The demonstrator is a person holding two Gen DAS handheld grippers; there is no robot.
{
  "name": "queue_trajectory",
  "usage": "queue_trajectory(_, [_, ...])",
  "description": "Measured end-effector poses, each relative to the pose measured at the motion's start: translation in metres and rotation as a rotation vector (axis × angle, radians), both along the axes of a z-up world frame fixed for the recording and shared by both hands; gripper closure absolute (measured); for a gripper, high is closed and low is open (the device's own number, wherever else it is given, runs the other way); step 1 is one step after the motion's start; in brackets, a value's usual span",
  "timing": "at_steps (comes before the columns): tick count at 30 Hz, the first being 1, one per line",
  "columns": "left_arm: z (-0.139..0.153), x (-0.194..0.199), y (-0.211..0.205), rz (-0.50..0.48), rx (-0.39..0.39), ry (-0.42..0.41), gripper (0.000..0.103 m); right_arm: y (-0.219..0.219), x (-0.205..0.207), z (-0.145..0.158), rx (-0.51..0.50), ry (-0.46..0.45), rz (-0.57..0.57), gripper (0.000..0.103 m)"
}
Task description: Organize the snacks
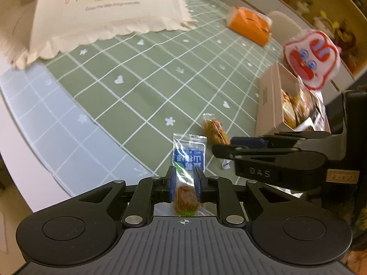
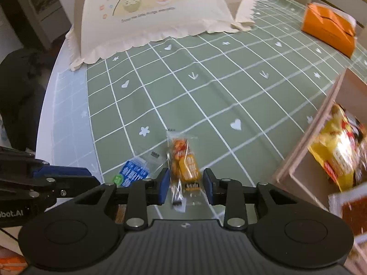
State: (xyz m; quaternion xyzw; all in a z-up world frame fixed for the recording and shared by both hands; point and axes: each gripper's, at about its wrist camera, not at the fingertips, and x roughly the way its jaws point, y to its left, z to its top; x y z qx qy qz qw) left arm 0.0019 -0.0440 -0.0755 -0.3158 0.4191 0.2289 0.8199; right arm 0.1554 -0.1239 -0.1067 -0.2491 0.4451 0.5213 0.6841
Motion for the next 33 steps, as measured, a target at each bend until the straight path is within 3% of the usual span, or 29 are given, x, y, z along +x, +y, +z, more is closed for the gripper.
queue_trajectory(4, [0.000,0.006,-0.016,-0.054,0.050,0.036,0.082,-0.025,-0.002,0.002,0.012,0.030,-0.007,0.069])
queue_trajectory(7, [-0.005,0.018,-0.032,-0.092,0.099,0.101,0.081,-0.047,-0.005,0.001,0.007,0.003,0.012,0.067])
queue_trajectory(12, [-0.014,0.032,-0.043,-0.090,0.122,0.181,0.079,-0.072,-0.005,-0.002,0.010,-0.037,0.044,0.064])
queue_trajectory(16, [-0.015,0.042,-0.049,-0.102,0.153,0.198,0.072,-0.079,-0.003,-0.003,0.028,-0.036,0.056,0.062])
queue_trajectory(18, [-0.016,0.049,-0.053,-0.122,0.173,0.213,0.067,-0.081,-0.002,-0.003,0.039,-0.034,0.062,0.059])
queue_trajectory(23, [-0.018,0.058,-0.057,-0.157,0.158,0.205,0.040,-0.086,-0.008,-0.006,0.072,-0.049,0.101,0.046])
queue_trajectory(27, [-0.018,0.056,-0.057,-0.138,0.174,0.200,0.041,-0.086,-0.020,-0.011,0.070,-0.086,0.150,0.030])
queue_trajectory(30, [-0.021,0.051,-0.046,-0.077,0.204,0.240,0.044,-0.085,-0.026,-0.013,0.067,-0.112,0.168,0.024])
queue_trajectory(33, [-0.027,0.045,-0.033,-0.028,0.151,0.231,0.044,-0.085,-0.029,-0.015,0.072,-0.117,0.173,0.021])
